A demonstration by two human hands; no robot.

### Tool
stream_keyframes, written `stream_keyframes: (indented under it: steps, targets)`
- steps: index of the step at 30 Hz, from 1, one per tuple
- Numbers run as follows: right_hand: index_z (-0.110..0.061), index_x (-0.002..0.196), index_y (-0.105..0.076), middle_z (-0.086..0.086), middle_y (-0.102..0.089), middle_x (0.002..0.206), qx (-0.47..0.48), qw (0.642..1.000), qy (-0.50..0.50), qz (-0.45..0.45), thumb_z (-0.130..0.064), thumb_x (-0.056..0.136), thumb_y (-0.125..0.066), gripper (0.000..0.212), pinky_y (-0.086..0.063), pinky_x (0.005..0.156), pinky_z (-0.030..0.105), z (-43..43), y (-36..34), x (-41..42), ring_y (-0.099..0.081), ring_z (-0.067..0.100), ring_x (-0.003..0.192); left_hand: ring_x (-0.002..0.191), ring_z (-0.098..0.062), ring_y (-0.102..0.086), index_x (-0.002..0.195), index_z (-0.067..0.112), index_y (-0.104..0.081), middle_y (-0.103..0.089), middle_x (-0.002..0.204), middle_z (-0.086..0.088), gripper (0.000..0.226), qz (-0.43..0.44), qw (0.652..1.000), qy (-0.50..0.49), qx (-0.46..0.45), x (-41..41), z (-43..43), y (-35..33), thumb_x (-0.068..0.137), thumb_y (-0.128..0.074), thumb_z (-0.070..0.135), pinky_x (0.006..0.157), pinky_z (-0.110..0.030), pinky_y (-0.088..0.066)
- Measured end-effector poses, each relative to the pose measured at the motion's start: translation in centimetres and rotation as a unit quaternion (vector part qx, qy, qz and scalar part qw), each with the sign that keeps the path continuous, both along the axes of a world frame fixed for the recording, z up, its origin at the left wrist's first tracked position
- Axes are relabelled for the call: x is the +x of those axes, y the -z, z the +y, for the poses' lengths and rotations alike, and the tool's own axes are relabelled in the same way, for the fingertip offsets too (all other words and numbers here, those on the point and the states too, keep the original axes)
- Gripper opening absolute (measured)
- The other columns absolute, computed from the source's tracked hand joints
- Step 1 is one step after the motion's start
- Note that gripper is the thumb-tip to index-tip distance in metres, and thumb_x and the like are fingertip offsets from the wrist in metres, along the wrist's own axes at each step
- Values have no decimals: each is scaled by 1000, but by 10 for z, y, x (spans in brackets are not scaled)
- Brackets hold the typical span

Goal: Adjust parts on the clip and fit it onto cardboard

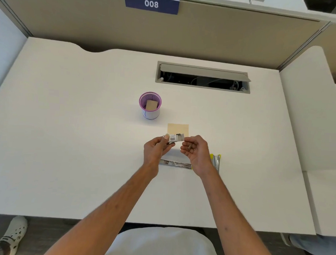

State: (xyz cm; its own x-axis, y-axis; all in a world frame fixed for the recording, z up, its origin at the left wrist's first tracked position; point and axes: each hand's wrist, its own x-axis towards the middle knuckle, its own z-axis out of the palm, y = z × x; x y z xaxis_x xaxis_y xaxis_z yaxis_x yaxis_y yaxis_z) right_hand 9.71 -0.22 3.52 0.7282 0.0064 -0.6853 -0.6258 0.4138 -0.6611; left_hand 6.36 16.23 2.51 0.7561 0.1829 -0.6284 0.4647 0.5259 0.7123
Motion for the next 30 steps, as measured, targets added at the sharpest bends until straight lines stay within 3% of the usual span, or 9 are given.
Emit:
stream_keyframes:
  steps: [5,10,16,19,22,30]
  targets:
    - [-3,103,-78,8,-72,81,-66,994,-70,-50,-12,101,-72,11,-59,69,28,2,5,-3,-66,18,71,105,-23,-83,114,1,-81,-85,112,-12,31,-10,1000,11,26,-2,1,-2,102,-79,30,95,-24,-65]
    - [-5,98,-77,7,-74,79,-189,975,-74,-90,-12,97,-78,7,-59,69,30,7,7,-2,-66,18,69,106,-23,-83,117,1,-81,-85,112,-10,30,-19,999,19,31,-1,0,-6,103,-78,28,88,-19,-63]
    - [-9,89,-73,12,-77,81,-299,944,-79,-118,-18,93,-78,11,-64,76,46,9,6,-3,-69,17,66,106,-24,-83,116,2,-81,-85,111,-9,24,-20,999,26,34,1,-4,-8,105,-76,23,92,-21,-64]
    - [-11,83,-73,5,-75,72,-346,926,-84,-129,-19,91,-79,13,-64,77,50,10,2,-3,-71,22,64,106,-23,-83,115,2,-82,-85,111,-10,24,-16,999,25,34,1,-5,-6,103,-77,23,96,-25,-64]
    - [-14,78,-74,3,-75,70,-380,909,-94,-146,-17,90,-79,13,-64,77,52,10,-3,-4,-73,34,73,106,-24,-83,116,2,-82,-85,111,-10,25,-11,999,24,33,2,-7,-5,102,-79,23,95,-24,-64]
    - [-15,80,-81,0,-77,70,-401,891,-136,-162,-11,89,-74,12,-64,80,51,12,-9,-1,-75,29,73,106,-22,-83,121,3,-82,-86,110,-7,29,-19,999,27,42,4,-9,-1,102,-79,25,87,-18,-63]
